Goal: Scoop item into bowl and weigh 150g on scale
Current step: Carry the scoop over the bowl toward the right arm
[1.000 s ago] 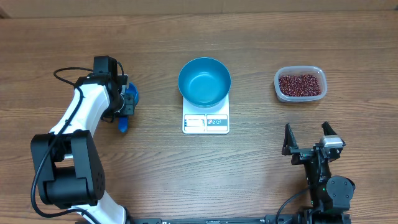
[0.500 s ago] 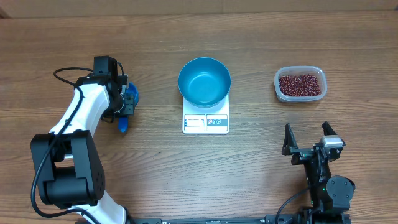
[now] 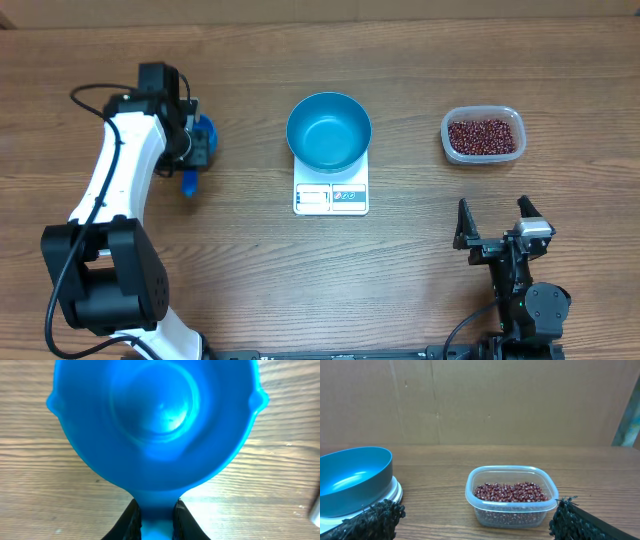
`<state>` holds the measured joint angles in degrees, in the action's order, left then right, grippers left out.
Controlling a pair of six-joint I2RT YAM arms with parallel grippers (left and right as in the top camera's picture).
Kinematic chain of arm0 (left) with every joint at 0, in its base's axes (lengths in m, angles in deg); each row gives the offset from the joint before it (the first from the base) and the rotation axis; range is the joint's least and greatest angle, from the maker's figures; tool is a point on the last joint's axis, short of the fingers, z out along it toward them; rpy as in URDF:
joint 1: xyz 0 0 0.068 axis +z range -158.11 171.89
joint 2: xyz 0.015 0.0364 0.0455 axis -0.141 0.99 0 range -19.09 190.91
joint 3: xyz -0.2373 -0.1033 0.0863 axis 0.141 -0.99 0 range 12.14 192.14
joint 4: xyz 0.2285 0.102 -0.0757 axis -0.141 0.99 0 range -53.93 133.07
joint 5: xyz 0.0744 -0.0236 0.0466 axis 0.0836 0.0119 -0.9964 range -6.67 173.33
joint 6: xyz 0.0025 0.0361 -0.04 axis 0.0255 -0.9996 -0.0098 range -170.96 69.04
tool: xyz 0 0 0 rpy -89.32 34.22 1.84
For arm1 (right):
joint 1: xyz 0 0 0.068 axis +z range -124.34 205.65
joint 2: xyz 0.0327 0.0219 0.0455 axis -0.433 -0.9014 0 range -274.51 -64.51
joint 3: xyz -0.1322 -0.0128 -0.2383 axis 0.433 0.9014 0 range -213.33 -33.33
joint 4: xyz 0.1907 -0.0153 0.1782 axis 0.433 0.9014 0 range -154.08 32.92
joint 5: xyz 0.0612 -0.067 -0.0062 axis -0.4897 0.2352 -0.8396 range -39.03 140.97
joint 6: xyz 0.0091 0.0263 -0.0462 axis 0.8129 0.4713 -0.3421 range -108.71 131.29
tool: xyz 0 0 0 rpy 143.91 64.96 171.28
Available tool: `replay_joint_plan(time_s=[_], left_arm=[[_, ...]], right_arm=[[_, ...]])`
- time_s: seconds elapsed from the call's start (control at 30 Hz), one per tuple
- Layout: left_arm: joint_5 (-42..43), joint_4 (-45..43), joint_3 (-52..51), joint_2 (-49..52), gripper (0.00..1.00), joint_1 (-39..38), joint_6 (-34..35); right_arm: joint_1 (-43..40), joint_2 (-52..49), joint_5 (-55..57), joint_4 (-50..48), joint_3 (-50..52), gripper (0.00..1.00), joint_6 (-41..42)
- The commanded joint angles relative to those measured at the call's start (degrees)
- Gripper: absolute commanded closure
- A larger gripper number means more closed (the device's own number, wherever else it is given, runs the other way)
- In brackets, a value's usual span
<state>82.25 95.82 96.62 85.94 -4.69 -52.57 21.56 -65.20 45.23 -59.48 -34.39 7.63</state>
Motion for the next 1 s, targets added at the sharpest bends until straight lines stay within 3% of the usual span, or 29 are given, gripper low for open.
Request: replay_joint_plan(time_s=[0.0,0.2,0.5,0.77,0.97], left_arm=[[0.68,4.09,7.72,-0.17,0.96,0.13,2.19],[0.66,12.11,21.31,-0.17,0.95,-1.75,5.16],[0.68,18.23,34.47,-0.20,0.96,-8.90,16.70],[0.48,18.47,35.89,-0.20,0.96,-20.57,26.45],[0.46,17.86,35.89,-0.20,0.96,-27.26,39.65]], right_arm=[[-0.15,0.52,0.07,-0.20,0.59,0.00,-0.26],[-0.15,0.52,0.07,-0.20,0.59,0.00,-0.26],[-0.15,0.52,0.07,-0.20,0.59,0.00,-0.26],[-0.15,0.52,0.07,-0.20,0.59,0.00,-0.26],[-0.15,0.52,0.07,-0.20,0.59,0.00,-0.26]])
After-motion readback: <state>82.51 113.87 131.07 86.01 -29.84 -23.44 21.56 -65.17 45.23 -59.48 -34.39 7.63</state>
